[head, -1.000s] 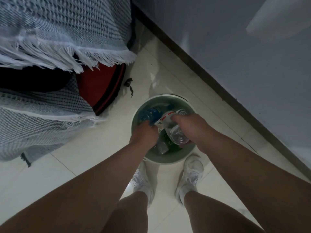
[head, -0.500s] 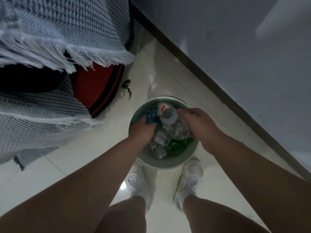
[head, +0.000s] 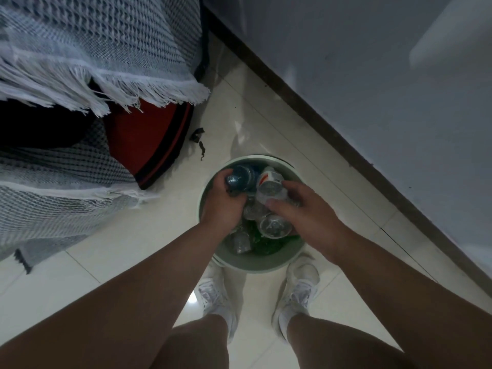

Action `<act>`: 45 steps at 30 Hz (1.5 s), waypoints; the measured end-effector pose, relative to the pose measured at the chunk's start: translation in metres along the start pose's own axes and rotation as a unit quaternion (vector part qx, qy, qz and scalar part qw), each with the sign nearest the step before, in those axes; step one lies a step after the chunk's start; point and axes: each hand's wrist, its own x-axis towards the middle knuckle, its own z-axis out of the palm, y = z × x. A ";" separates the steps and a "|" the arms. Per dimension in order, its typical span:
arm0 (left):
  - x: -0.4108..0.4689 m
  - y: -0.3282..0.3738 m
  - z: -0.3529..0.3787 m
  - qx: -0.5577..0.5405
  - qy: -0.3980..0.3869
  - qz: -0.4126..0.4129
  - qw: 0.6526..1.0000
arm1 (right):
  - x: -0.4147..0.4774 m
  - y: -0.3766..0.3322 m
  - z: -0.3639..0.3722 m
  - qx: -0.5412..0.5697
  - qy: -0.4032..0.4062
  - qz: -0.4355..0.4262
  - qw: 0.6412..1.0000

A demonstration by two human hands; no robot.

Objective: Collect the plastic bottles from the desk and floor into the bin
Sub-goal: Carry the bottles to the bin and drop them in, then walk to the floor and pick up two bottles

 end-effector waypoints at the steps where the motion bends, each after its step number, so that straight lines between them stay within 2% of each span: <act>1: -0.002 0.000 0.000 0.008 0.003 0.007 1.000 | 0.000 0.001 -0.002 0.000 0.036 -0.004 0.999; 4: -0.007 -0.002 0.002 0.028 0.015 0.016 0.999 | 0.001 0.006 -0.009 -0.011 0.144 -0.052 0.988; 7: -0.005 0.002 0.003 -0.034 0.025 -0.023 0.999 | 0.006 0.010 -0.012 -0.028 0.187 -0.072 0.979; 9: -0.003 0.006 0.005 -0.123 0.006 -0.075 0.989 | 0.009 0.012 -0.014 -0.032 0.167 -0.061 0.984; 11: -0.003 0.011 0.007 -0.203 -0.007 -0.118 0.972 | 0.008 0.012 -0.015 -0.021 0.099 -0.052 0.993; 13: -0.004 0.012 0.008 -0.228 0.011 -0.124 0.966 | 0.007 0.016 -0.014 -0.034 0.039 -0.048 0.997; 14: -0.005 0.012 0.008 -0.237 0.025 -0.120 0.964 | 0.008 0.019 -0.014 -0.051 0.033 -0.050 0.997; 16: -0.008 0.012 0.008 -0.252 0.039 -0.109 0.961 | 0.014 0.027 -0.015 -0.093 0.081 -0.059 0.991; 19: -0.014 0.013 0.006 -0.232 0.029 -0.103 0.967 | 0.021 0.031 -0.019 -0.178 0.174 -0.072 0.966; 21: -0.017 0.014 0.005 -0.213 0.010 -0.109 0.971 | 0.026 0.032 -0.021 -0.229 0.193 -0.073 0.951; 25: -0.020 0.014 0.001 -0.183 0.004 -0.110 0.977 | 0.033 0.034 -0.021 -0.247 0.175 -0.065 0.951; 31: -0.032 0.016 -0.019 -0.161 -0.007 -0.127 0.979 | 0.027 0.027 -0.022 -0.179 0.153 -0.023 0.972; 36: -0.090 0.039 -0.053 -0.165 -0.045 -0.172 0.970 | -0.036 0.013 -0.026 -0.110 0.111 0.035 0.987; 39: -0.149 0.070 -0.090 -0.152 -0.074 -0.162 0.972 | -0.105 -0.004 -0.033 -0.072 0.109 0.063 0.989; 45: -0.273 0.147 -0.180 -0.048 -0.113 -0.119 0.985 | -0.278 -0.051 -0.047 0.018 0.147 0.109 0.983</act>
